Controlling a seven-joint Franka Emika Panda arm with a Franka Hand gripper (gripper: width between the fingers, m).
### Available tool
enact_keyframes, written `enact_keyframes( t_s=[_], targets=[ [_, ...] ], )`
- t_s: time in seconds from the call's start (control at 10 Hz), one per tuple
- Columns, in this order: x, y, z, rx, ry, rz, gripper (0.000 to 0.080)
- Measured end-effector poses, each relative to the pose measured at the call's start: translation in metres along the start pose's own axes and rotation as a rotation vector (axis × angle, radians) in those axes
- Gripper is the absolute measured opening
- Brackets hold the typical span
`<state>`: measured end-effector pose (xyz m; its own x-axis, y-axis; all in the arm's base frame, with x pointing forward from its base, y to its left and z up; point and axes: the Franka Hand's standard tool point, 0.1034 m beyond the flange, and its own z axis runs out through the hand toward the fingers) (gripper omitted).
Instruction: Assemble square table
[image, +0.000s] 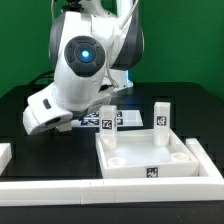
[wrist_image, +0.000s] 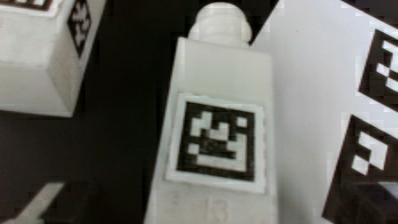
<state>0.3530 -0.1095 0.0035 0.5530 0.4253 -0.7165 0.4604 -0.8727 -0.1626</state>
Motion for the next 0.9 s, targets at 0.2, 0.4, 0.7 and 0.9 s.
enact_keyframes(
  t_s=[0.2,0.4,0.7,0.9],
  targets=[
    [-0.0006,-0.0078,0.0016,-0.039,-0.055,0.019,0.0648],
    [-0.0005,-0.0072,0.0015,-0.039,-0.053,0.01,0.0624],
    [-0.0002,-0.0075,0.0013,-0.04,-0.053,0.009,0.0285],
    [-0.0002,-0.0076,0.0013,-0.04,-0.053,0.008,0.0288]
  ],
)
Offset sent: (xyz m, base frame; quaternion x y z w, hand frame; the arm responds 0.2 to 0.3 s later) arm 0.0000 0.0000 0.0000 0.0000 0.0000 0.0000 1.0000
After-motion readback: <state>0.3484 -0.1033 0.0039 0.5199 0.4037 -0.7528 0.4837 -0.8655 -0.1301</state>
